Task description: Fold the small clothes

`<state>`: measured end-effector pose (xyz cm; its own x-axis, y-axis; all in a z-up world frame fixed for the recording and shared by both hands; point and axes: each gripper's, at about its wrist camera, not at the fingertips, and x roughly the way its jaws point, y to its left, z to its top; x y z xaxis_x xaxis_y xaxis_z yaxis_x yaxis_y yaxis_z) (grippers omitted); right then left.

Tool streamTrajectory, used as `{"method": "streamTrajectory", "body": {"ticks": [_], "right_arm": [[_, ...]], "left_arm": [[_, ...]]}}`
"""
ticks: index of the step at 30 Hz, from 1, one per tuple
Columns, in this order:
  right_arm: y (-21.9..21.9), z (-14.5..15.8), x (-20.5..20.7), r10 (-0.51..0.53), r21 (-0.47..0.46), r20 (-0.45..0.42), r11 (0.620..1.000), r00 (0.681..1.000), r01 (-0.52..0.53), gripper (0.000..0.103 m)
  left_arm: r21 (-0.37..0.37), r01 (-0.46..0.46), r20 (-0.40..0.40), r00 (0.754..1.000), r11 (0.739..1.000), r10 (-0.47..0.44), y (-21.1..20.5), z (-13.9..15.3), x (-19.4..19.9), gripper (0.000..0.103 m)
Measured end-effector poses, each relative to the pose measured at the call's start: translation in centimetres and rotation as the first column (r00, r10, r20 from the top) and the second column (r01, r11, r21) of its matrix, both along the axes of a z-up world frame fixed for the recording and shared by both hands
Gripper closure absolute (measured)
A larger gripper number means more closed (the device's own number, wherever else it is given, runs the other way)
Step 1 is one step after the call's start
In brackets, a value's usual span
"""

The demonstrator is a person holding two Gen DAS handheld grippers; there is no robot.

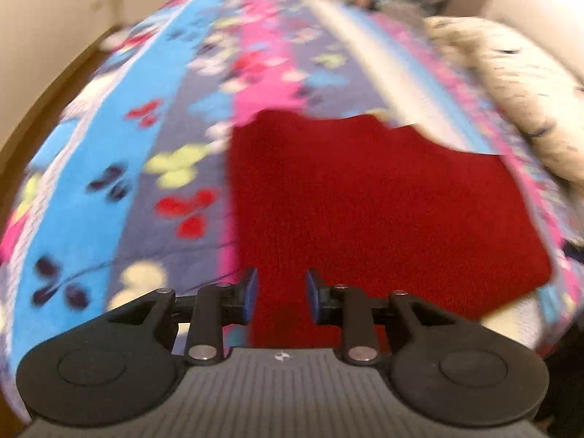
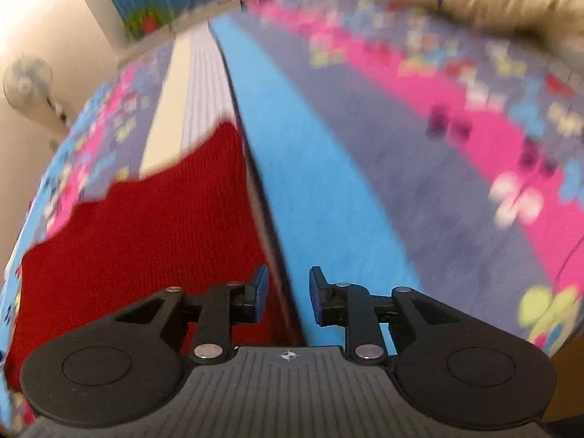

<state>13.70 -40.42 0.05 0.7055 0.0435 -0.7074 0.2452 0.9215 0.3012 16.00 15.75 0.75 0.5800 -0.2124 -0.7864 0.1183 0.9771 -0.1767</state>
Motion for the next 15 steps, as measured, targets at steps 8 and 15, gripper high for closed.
{"method": "streamTrajectory", "body": {"ticks": [8, 15], "right_arm": [[2.1, -4.9, 2.5, 0.123, -0.037, -0.273, 0.990, 0.954, -0.138, 0.065], [2.8, -0.7, 1.0, 0.108, -0.140, 0.020, 0.985, 0.994, -0.105, 0.065]], "left_arm": [[0.162, 0.215, -0.220, 0.959, 0.963, -0.178, -5.4, -4.4, 1.1, 0.073], [0.094, 0.276, 0.003, 0.961, 0.957, -0.277, -7.3, -0.9, -0.5, 0.073]]}}
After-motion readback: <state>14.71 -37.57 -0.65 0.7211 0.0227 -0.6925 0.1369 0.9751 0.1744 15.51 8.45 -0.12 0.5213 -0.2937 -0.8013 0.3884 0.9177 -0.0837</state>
